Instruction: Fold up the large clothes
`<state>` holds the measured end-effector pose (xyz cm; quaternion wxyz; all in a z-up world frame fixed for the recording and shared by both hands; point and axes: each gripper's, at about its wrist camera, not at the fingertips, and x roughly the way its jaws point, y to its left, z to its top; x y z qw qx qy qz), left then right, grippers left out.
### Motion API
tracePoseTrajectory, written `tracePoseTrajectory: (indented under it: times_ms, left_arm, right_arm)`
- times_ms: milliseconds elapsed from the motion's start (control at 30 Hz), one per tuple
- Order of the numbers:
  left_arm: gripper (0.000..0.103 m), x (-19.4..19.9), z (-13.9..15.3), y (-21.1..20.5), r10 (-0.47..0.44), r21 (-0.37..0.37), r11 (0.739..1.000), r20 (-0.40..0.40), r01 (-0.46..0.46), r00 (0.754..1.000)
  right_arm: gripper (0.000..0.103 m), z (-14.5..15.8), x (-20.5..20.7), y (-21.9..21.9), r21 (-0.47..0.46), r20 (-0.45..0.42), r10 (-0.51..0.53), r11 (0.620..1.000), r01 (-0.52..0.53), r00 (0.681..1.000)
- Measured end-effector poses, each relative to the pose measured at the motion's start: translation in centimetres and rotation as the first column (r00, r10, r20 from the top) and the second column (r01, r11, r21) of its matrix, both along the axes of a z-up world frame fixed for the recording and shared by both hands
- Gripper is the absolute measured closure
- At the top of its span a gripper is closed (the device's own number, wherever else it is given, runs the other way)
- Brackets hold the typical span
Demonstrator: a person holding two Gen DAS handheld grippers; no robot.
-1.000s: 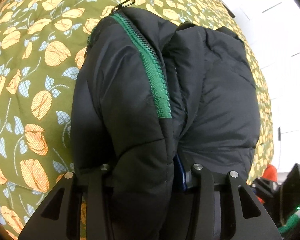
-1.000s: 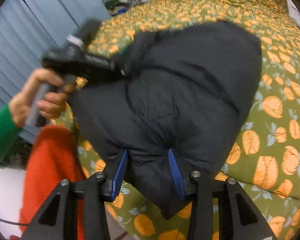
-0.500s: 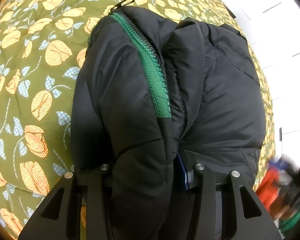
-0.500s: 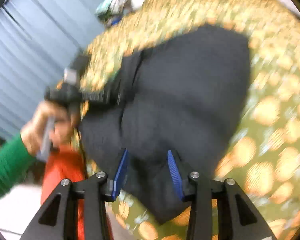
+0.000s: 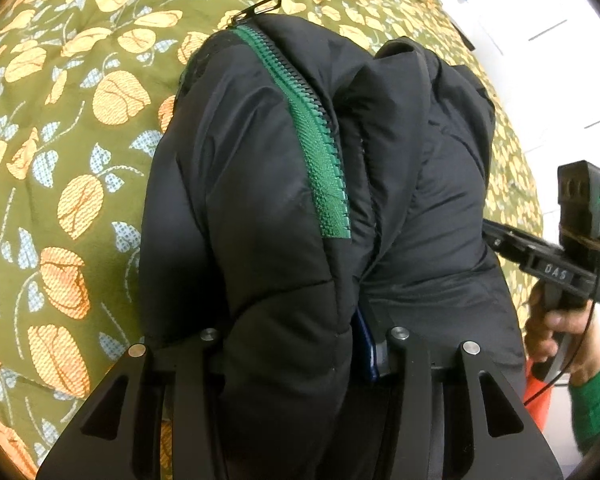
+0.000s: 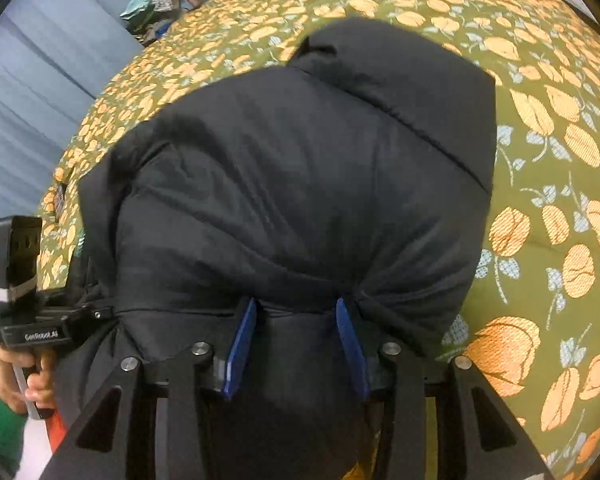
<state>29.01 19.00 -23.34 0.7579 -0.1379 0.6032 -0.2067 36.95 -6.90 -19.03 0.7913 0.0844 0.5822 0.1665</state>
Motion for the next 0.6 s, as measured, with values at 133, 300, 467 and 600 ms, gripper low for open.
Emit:
tracePoseTrajectory:
  times_ms: [133,300,467,600]
  left_arm:
    - [0.057,-0.4,0.1,0.6,0.000,-0.015,1.000,0.001,0.000,1.000]
    - [0.057,-0.7,-0.1,0.9,0.006,-0.023,1.000,0.008,-0.006,1.000]
    - [0.057,-0.8,-0.2,0.9,0.026,-0.016,1.000,0.006,-0.026,1.000]
    - [0.057,-0.5,-0.4,1.1,0.039,-0.035,0.999,-0.004,-0.039,0.999]
  right_arm:
    - [0.061,3.2,0.9,0.9,-0.037,-0.042,0.046,0.998,-0.048,0.998]
    - [0.061,8.5,4.2,2.8,-0.122,0.093,0.067,0.991,-0.055,0.993]
    - [0.059,2.4,9.2,4.8,-0.172,-0.067,0.101,0.979,-0.111,0.993]
    - [0.059,0.6,10.5,5.6,-0.210,-0.071,0.088,0.973,-0.101,0.994]
